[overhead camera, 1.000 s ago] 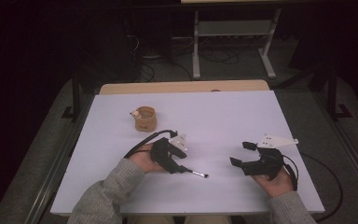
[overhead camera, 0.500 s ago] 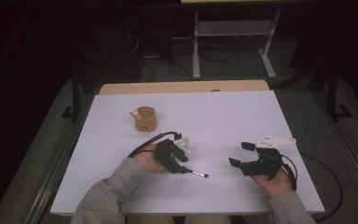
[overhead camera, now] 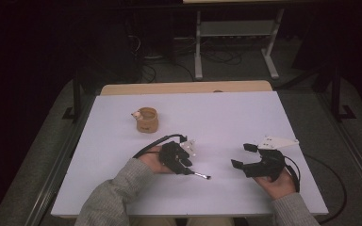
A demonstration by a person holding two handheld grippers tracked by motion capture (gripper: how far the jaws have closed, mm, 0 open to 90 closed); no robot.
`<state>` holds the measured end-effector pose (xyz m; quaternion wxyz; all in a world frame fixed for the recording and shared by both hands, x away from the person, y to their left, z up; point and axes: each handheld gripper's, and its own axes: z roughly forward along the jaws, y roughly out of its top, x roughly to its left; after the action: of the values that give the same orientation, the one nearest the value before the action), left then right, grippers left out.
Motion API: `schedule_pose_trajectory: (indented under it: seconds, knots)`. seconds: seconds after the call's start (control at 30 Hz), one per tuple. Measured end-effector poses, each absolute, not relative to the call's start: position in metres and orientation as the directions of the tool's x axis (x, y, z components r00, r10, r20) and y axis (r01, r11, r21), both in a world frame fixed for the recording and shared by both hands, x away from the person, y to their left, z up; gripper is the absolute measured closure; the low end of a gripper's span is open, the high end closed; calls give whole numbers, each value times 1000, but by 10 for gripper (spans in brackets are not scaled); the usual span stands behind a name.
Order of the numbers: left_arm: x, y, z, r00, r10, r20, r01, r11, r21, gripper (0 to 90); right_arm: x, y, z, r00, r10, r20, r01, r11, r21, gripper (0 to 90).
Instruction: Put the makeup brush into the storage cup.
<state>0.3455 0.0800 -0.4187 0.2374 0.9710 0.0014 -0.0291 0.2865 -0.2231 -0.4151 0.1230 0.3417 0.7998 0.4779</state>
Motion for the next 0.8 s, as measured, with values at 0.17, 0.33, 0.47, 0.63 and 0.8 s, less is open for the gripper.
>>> schedule_pose_trajectory:
  seconds: [0.17,0.33,0.47,0.63,0.8]
  knots:
    - [346,77,-421,998,-17,-64,14,-892,451,659,286,-223,-415,-736,664,133,433,310,847,176]
    - [346,75,-424,997,-31,-65,1,-899,438,685,287,-221,-416,-739,661,129,428,315,847,177]
    - [344,74,-424,999,-35,-37,-15,-900,435,724,287,-221,-416,-739,662,127,427,314,848,177]
    - [335,70,-423,997,-68,30,-74,-912,403,791,286,-220,-415,-740,663,116,417,316,852,177]
    - [333,69,-423,997,-74,29,-79,-914,398,825,286,-218,-414,-743,660,112,415,323,851,177]
